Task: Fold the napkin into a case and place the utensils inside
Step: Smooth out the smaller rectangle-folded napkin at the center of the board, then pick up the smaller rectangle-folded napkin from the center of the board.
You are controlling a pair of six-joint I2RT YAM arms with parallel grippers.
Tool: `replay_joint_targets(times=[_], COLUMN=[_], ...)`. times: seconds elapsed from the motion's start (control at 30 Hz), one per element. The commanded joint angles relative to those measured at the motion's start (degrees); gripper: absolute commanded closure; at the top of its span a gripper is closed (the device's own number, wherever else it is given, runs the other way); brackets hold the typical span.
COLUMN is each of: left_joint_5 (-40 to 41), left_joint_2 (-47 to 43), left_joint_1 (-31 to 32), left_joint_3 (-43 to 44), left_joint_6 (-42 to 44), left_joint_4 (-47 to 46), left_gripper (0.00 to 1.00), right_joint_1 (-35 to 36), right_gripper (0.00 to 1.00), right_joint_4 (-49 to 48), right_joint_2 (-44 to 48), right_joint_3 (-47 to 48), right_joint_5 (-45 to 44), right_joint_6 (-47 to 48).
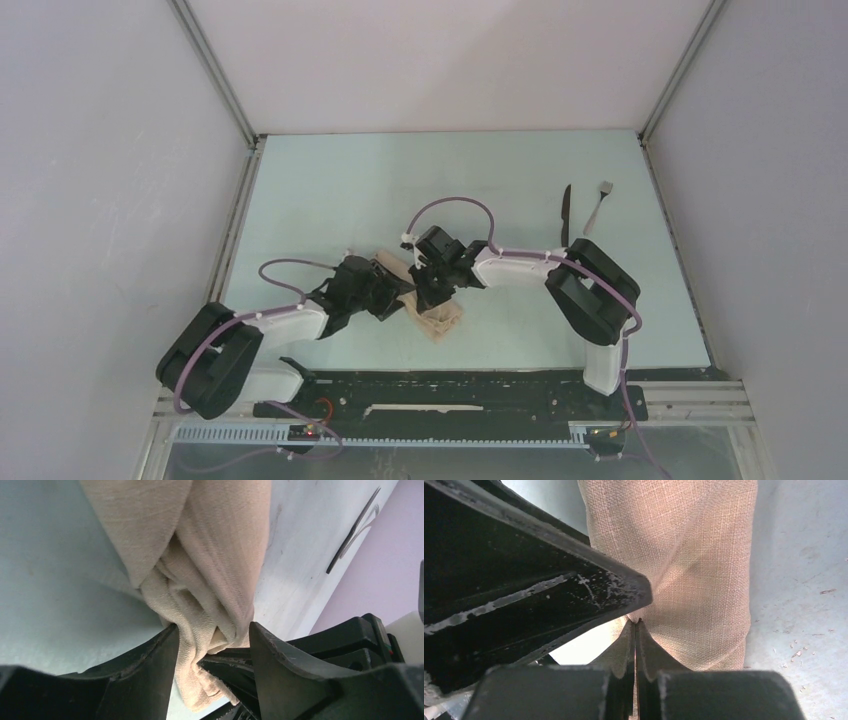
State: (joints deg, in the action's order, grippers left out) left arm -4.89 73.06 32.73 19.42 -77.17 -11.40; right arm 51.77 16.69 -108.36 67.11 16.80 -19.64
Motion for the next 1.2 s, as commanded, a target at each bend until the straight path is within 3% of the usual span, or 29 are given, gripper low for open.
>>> replay_joint_targets(times=[0.0, 0.17, 0.27, 0.37, 0.5, 0.6, 0.77, 1.17], left_joint_5=[2.1, 6.31, 6.53, 6.98, 6.75, 6.31, 5.33, -1.36], left_joint_2=[2.9, 1.94, 1.62, 0.67, -0.4, -0.55, 0.13, 1.11], left_joint_1=[0.66, 0.93, 0.88, 0.92, 0.93, 0.9, 0.84, -1.57], left_joint_3=[3.23, 3.37, 3.24, 2.06, 0.91, 0.76, -0.31, -3.83], left_joint_6=[-0.61, 0.54, 1.64, 2.23, 3.02, 3.42, 3.05, 0.92], left_joint_4=[4.06, 6.81, 6.96, 7.09, 6.76, 6.26, 3.05, -4.49], left_gripper=[0.39, 0.53, 0.72, 0.8, 0.9, 0.93, 0.96, 1.0], right_joint_1=[1.05, 1.65, 2.14, 3.71, 7.65, 9.39, 11.74, 15.06], right_gripper=[1.0, 1.0, 0.97, 0.83, 0.49, 0.37, 0.33, 0.34], right_joint_4=[-1.37, -0.25, 0.69, 1.75, -0.15, -3.22, -7.52, -13.49], right_joint_2=[2.92, 3.71, 4.38, 6.25, 10.31, 10.56, 7.16, 3.23], right_joint_3=[-0.44, -0.48, -0.42, -0.47, -1.67, -2.25, -2.79, -6.14], right_joint_5=[-0.49, -2.72, -4.51, -7.73, -16.25, -18.8, -21.45, -30.5], right_joint_6=[0.86, 1.68, 1.88, 3.17, 8.26, 12.35, 15.97, 17.66])
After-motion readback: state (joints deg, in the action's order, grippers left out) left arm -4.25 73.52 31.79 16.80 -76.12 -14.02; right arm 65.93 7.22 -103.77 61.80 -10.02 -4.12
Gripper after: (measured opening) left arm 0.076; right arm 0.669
